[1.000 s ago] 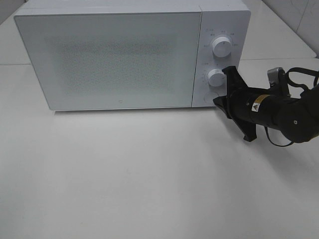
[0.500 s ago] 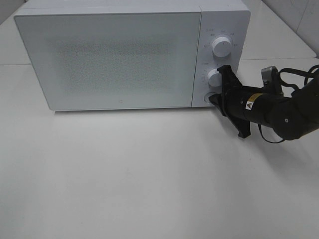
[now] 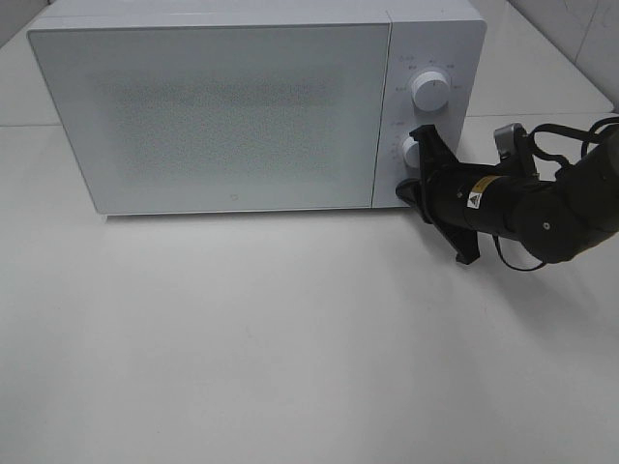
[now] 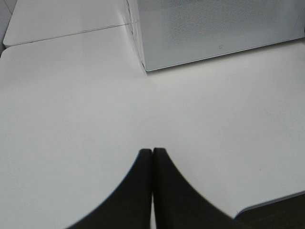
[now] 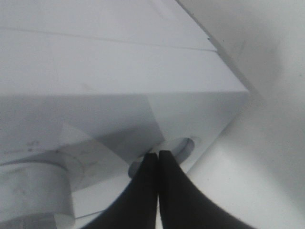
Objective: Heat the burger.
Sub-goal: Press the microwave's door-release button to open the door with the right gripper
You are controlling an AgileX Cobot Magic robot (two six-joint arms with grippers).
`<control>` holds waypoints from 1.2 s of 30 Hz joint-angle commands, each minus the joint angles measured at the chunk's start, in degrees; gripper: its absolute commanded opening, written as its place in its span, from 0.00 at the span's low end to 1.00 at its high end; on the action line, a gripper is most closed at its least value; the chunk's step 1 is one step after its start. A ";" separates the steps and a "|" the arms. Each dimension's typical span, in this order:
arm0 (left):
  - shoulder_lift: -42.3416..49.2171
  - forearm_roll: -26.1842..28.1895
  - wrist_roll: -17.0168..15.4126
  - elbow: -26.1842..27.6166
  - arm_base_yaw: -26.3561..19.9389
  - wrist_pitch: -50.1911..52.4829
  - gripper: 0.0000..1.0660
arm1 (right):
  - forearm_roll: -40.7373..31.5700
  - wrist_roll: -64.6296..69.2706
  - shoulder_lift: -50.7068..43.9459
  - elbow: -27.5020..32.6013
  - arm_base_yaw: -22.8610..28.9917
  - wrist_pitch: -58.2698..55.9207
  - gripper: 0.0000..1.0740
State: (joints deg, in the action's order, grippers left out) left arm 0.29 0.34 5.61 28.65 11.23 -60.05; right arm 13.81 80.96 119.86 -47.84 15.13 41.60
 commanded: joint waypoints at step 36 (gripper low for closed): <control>1.15 0.17 -0.17 -0.17 -0.11 0.80 0.00 | -5.21 1.15 -2.06 -2.18 -0.40 9.40 0.00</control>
State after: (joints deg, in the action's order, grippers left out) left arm 0.29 0.34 5.61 28.65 11.23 -60.05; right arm 12.03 81.59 120.55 -49.33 15.24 40.79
